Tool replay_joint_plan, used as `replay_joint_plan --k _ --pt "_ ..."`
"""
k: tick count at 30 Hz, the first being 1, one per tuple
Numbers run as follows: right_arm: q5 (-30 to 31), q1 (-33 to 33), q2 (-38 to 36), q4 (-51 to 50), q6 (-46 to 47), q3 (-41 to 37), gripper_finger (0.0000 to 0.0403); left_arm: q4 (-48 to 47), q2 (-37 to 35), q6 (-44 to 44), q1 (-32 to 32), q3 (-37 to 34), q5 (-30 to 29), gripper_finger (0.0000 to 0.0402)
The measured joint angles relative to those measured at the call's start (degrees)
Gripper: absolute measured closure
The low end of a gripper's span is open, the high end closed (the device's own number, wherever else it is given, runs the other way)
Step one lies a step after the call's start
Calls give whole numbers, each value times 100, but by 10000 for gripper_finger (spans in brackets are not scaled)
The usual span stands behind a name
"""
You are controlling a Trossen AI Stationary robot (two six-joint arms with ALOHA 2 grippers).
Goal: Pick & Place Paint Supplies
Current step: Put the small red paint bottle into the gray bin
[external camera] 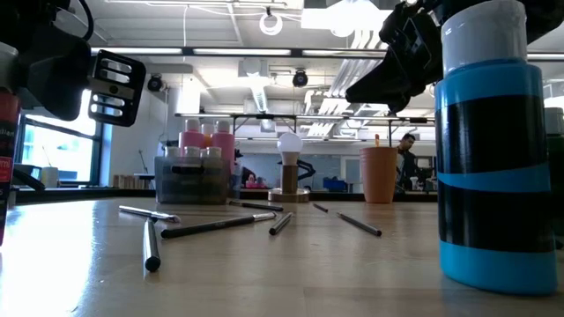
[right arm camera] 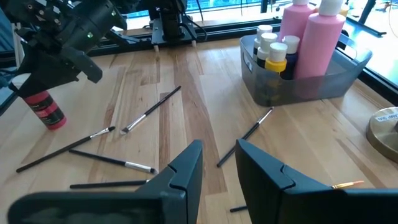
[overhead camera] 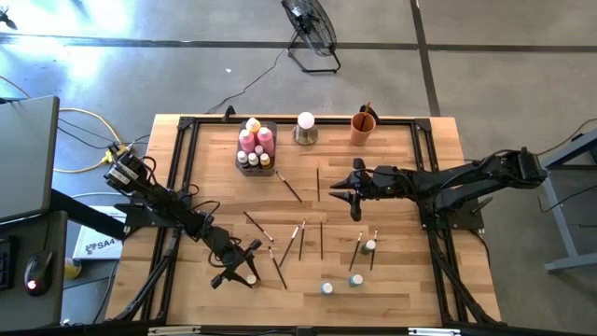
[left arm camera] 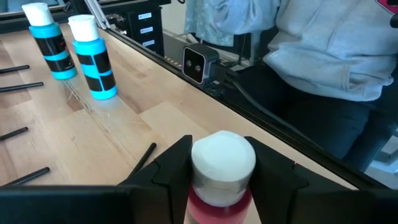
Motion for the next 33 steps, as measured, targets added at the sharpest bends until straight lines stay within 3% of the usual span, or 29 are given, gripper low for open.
replay_joint_plan --k 9,18,23,28,33 --pt "-2 1 0 2 25 1 312 -6 -17 -89 2 0 -407 287" --pt "-7 1 -2 -123 20 -1 312 58 -22 -728 2 0 -646 266" --pt "-4 1 0 -129 7 -1 312 105 -129 -709 2 0 -710 281" --pt "-4 1 0 -127 7 1 312 -101 -608 -682 5 0 -1009 282" --pt "-4 1 -1 -128 7 0 312 -1335 -1553 -672 4 0 -1667 273"
